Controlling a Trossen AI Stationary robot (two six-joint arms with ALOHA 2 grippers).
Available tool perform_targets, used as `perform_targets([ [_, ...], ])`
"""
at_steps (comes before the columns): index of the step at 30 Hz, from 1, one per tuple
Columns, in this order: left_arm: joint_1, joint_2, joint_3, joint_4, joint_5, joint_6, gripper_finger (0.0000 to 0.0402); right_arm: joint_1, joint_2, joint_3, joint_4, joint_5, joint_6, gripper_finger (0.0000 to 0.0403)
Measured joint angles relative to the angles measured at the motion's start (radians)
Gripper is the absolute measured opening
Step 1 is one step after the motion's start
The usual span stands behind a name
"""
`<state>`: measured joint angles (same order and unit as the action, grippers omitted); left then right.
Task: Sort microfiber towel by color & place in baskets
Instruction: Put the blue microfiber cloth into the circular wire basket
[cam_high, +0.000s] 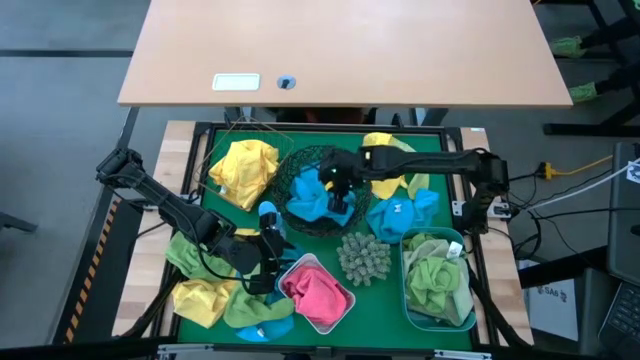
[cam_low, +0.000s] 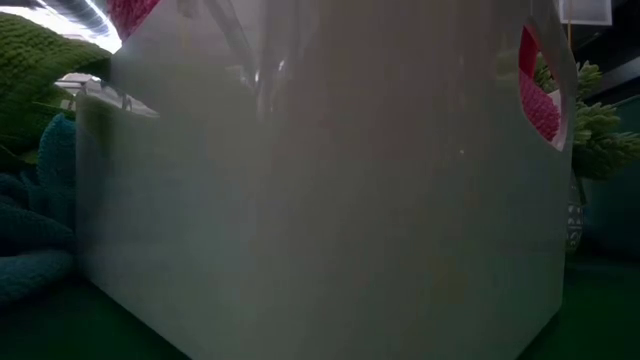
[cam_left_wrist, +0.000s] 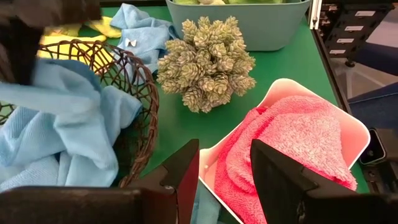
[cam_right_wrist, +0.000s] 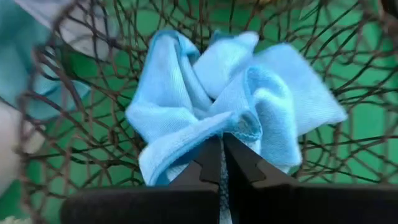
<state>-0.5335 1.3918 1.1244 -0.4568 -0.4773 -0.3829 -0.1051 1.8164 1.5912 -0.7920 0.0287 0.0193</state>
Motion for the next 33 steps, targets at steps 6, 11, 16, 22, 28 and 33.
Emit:
perform_targets([
  [6, 0.0, 0.0, 0.0, 0.0, 0.073, -0.008, 0.0137, 0.0, 0.0, -0.132, 0.104, -0.004, 0.001, 0.0002],
  [11, 0.0, 0.0, 0.0, 0.005, 0.156, -0.12, 0.0137, 0.0, 0.0, -0.167, 0.118, -0.003, 0.001, 0.0002],
  [16, 0.0, 0.0, 0.0, 0.005, 0.345, -0.273, 0.0137, 0.0, -0.001, -0.166, 0.134, -0.003, 0.001, 0.0003],
  [22, -0.034, 0.0, 0.0, 0.0, 0.508, -0.447, 0.0137, 0.0, -0.001, -0.165, 0.144, -0.003, 0.001, 0.0048],
  [28, -0.108, 0.0, 0.0, -0.036, 0.51, -0.589, 0.0137, 0.0, -0.001, -0.165, 0.14, -0.003, 0.001, 0.0138],
  [33, -0.176, 0.002, 0.0, -0.103, 0.44, -0.733, 0.0137, 0.0, -0.001, -0.165, 0.14, -0.003, 0.001, 0.0204],
])
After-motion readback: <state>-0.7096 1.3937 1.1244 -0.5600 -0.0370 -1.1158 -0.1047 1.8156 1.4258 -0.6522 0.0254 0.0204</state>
